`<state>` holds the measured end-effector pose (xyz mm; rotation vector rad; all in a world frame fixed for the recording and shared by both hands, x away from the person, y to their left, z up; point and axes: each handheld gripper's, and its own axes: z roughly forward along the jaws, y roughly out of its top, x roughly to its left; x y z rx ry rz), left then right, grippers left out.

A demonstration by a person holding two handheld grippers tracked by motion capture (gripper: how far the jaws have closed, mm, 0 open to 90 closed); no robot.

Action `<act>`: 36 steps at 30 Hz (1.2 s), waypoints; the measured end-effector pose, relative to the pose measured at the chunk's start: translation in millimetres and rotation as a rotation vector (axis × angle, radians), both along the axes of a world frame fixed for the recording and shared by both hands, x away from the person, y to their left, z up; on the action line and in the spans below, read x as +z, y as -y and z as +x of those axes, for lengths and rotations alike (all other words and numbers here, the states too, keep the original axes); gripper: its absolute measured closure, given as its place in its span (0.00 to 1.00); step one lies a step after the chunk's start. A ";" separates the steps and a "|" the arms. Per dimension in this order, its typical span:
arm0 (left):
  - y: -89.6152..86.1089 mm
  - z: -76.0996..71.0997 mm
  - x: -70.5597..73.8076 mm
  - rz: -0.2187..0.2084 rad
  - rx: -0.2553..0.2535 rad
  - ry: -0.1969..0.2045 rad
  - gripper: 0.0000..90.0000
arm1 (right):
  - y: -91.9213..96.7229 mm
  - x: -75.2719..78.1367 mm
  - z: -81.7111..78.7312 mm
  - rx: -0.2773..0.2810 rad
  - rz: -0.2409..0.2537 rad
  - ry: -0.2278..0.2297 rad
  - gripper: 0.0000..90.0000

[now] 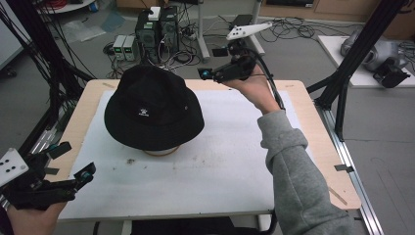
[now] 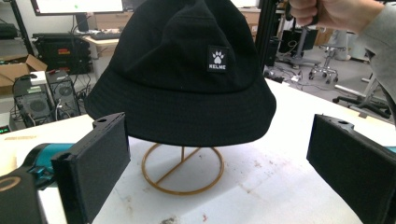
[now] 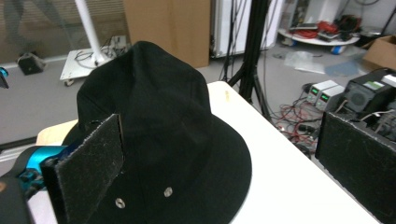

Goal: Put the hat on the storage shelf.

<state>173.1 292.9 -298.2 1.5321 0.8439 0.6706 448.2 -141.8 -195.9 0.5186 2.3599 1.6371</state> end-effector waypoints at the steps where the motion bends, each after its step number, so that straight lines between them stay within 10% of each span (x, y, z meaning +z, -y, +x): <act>1: -0.1 1.0 0.2 0.002 -0.002 0.001 0.07 | 3.3 -1.1 -0.6 -0.010 -0.015 -0.017 0.01; 36: 6.9 34.5 -0.9 -0.009 -0.032 -0.009 0.07 | 139.2 -54.9 -70.2 -0.359 0.060 0.029 0.01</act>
